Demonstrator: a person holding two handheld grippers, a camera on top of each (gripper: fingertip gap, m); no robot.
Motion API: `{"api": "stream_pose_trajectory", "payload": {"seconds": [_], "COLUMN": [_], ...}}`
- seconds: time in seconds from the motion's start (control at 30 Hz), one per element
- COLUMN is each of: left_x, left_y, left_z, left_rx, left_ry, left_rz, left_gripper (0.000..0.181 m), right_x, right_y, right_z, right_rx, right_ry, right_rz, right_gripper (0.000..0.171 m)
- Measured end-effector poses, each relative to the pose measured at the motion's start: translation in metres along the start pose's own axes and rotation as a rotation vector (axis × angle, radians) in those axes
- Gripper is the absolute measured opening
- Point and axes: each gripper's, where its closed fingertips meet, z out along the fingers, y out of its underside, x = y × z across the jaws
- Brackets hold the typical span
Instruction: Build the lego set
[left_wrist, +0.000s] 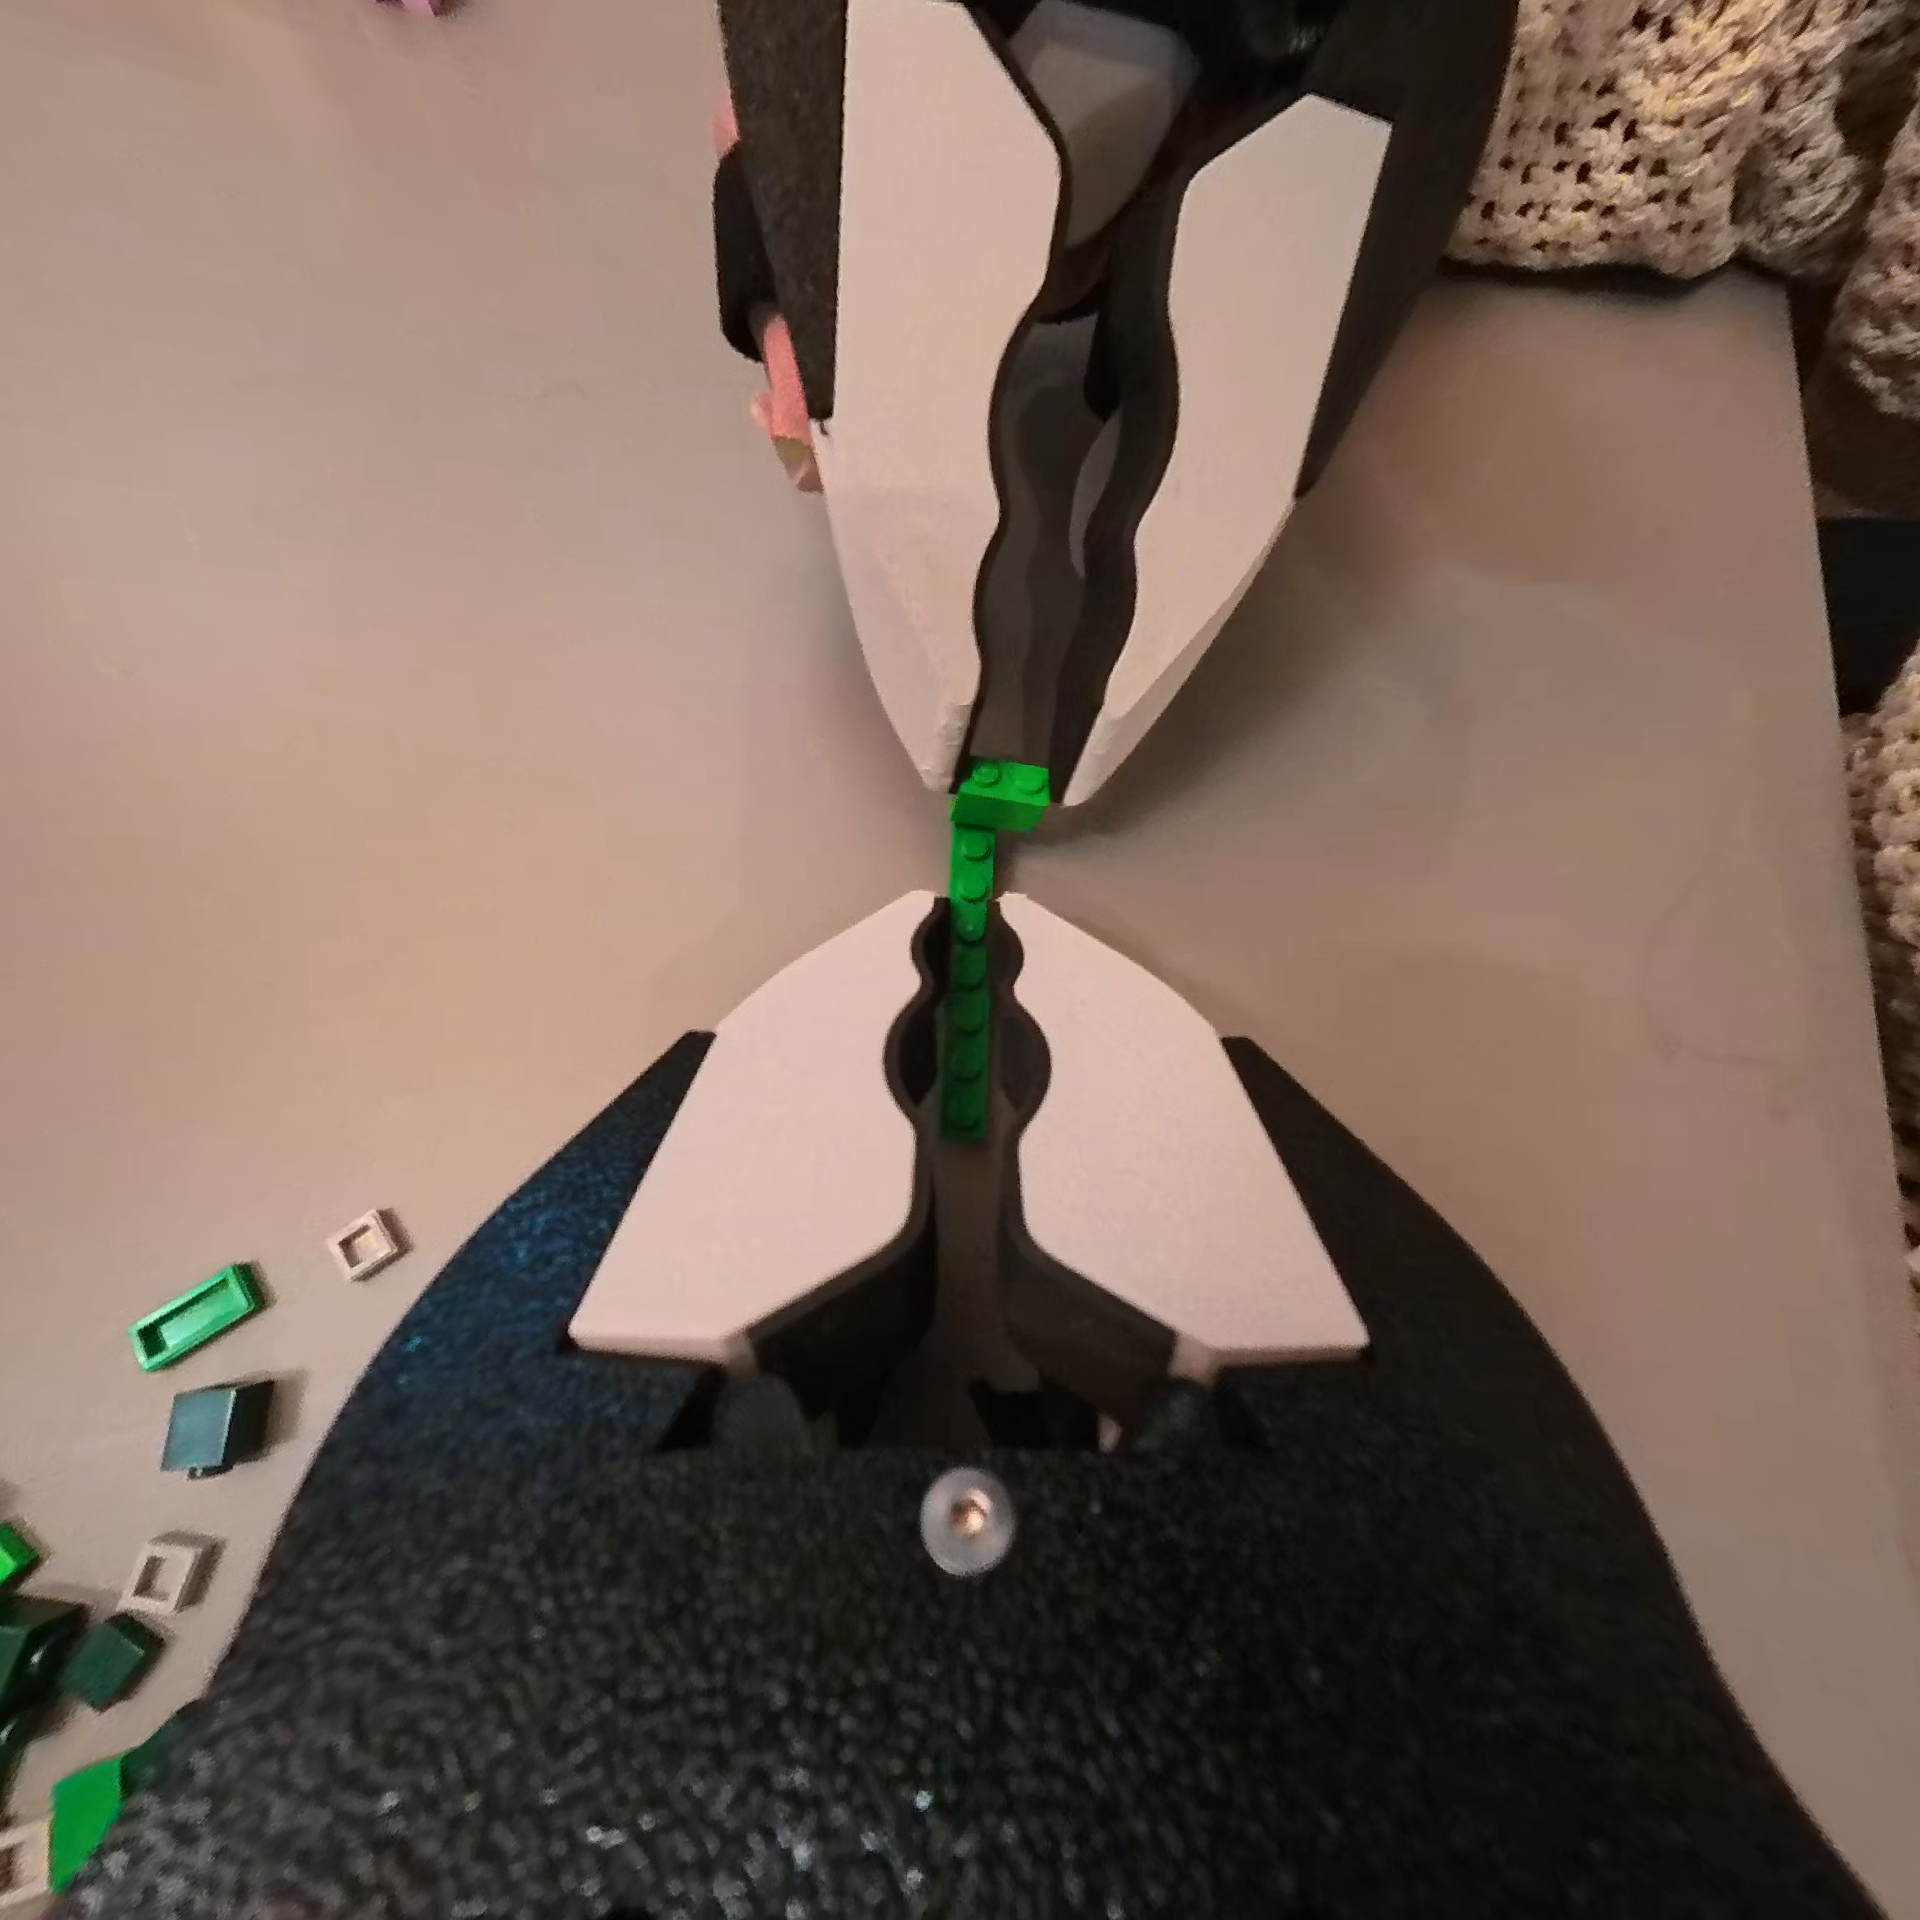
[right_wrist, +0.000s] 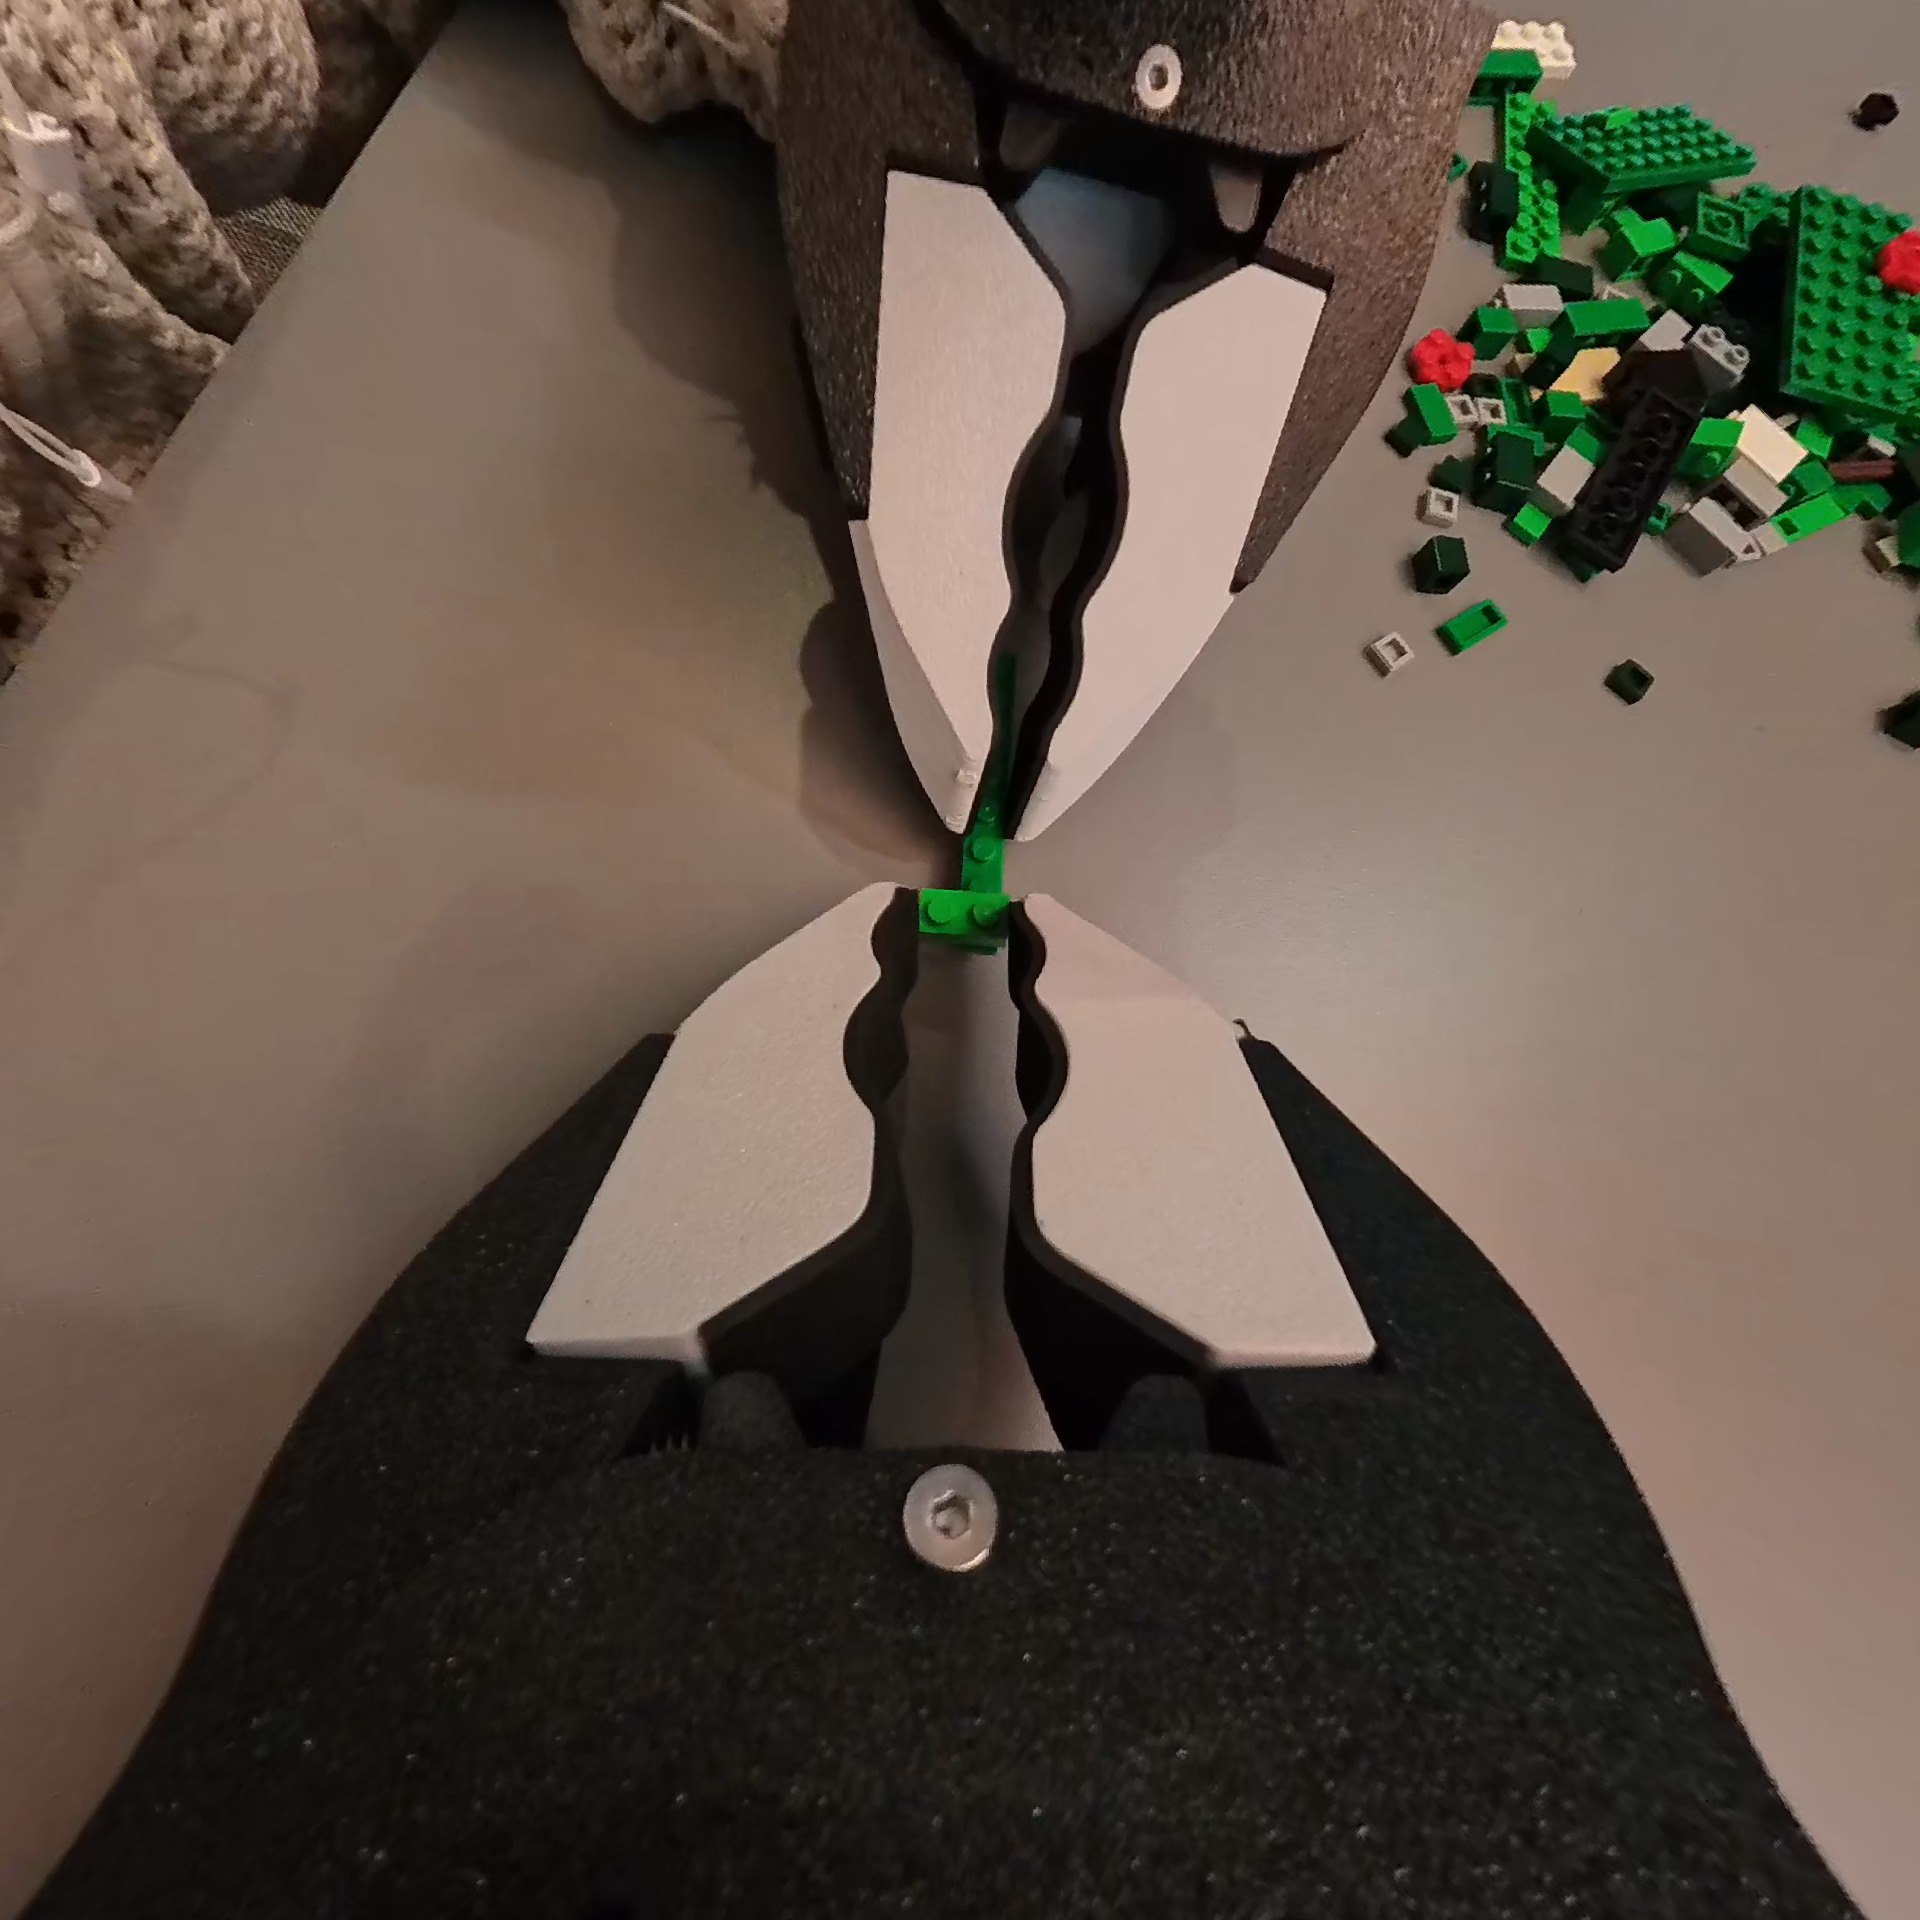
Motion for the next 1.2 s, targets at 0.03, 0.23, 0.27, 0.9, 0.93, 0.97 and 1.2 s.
{"api": "stream_pose_trajectory", "payload": {"seconds": [0.03,0.23,0.27,0.9,0.93,0.97,1.2], "left_x": [0.000,0.000,0.000,-0.002,-0.004,-0.007,-0.019], "left_y": [0.000,0.000,0.000,0.001,0.002,0.001,-0.023], "left_z": [0.000,0.000,0.000,-0.002,-0.003,-0.005,-0.021], "left_rx": [0.001,0.005,0.004,0.007,0.008,0.011,0.179], "left_ry": [0.000,0.003,0.004,-0.006,-0.020,-0.035,-0.171], "left_rz": [-0.002,-0.008,-0.009,-0.014,-0.006,0.000,0.160], "left_gripper": [0.005,0.005,0.005,0.005,0.005,0.005,0.005], "right_x": [-0.001,-0.001,0.000,0.011,0.013,0.014,0.015], "right_y": [0.000,0.001,0.001,-0.009,-0.006,-0.003,-0.008], "right_z": [0.000,0.000,0.000,-0.018,-0.018,-0.017,-0.014], "right_rx": [0.002,-0.003,-0.004,0.165,0.161,0.150,0.177], "right_ry": [-0.005,-0.007,-0.006,-0.051,-0.028,-0.004,0.075], "right_rz": [0.003,0.002,0.002,0.229,0.226,0.223,0.313], "right_gripper": [0.016,0.016,0.016,0.027,0.028,0.029,0.031]}}
